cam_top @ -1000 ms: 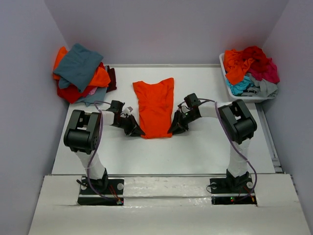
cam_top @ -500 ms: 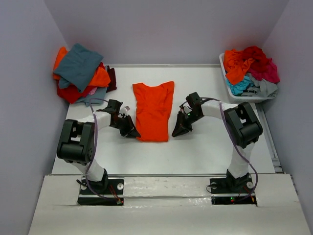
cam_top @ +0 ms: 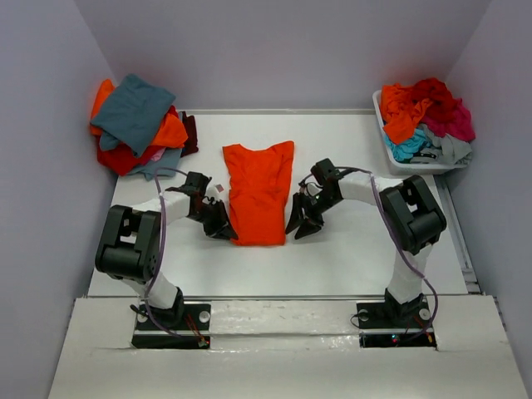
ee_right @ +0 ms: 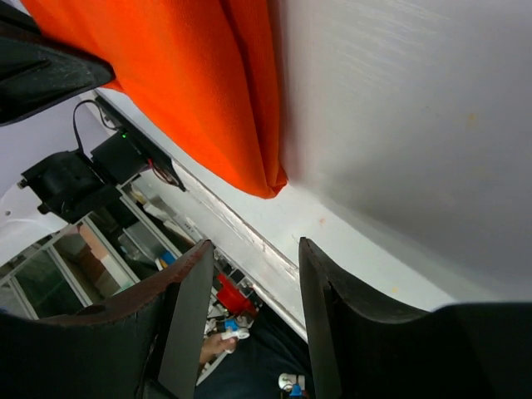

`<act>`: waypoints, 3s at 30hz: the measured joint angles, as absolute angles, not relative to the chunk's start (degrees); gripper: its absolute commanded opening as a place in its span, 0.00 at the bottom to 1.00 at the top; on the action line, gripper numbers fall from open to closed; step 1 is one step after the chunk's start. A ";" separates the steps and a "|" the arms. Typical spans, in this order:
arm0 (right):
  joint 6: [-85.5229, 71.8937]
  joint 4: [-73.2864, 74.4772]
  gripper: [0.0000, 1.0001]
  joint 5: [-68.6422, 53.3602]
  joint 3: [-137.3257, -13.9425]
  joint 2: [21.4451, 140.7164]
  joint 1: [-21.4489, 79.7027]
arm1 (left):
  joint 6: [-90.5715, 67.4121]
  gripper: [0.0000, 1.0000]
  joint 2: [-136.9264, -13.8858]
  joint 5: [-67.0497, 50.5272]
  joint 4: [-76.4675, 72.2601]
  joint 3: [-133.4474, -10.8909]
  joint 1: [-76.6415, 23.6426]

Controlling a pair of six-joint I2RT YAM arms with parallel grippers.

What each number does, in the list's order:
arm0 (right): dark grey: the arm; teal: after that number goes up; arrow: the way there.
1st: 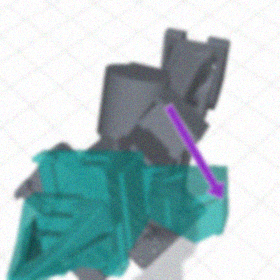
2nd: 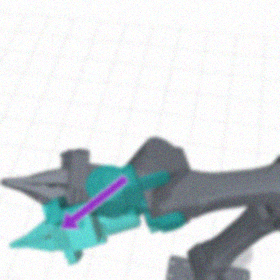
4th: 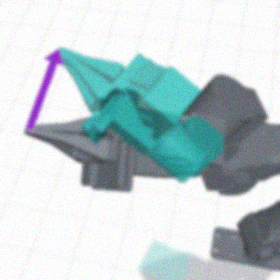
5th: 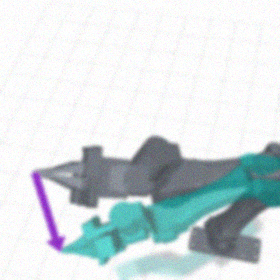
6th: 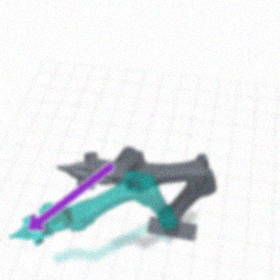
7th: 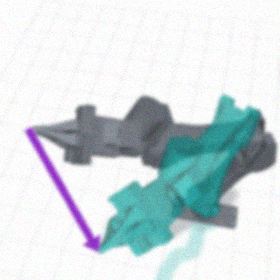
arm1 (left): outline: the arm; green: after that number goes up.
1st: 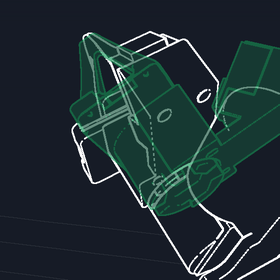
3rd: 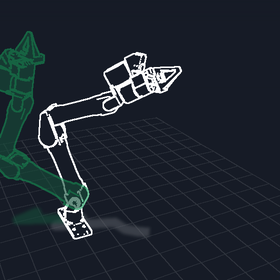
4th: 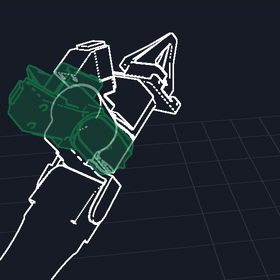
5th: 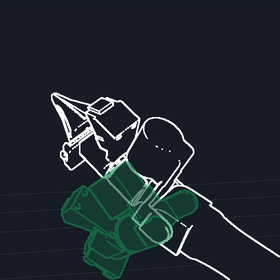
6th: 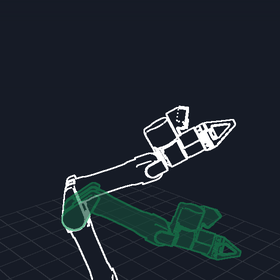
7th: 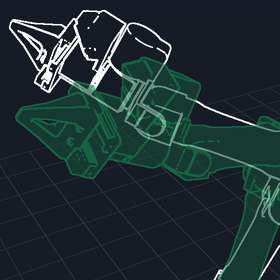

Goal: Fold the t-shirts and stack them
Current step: Grab one side of the 2/3 rectangular tshirt with both arms, then fold the long partially folded tshirt into a neat square

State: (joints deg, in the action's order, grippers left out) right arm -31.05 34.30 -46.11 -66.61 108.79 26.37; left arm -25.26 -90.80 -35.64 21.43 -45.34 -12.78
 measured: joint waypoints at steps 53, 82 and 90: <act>-36.71 16.49 0.16 -49.89 -64.14 116.05 31.53 | -23.14 0.06 -94.83 -35.16 22.57 -46.52 -12.84; -31.59 38.96 0.16 -41.78 -65.98 102.63 37.82 | -28.60 0.06 -67.31 -28.14 29.67 -42.04 -24.08; -31.44 41.76 0.16 -40.88 -65.98 100.09 39.90 | -30.61 0.06 -62.04 -27.57 31.18 -41.23 -24.73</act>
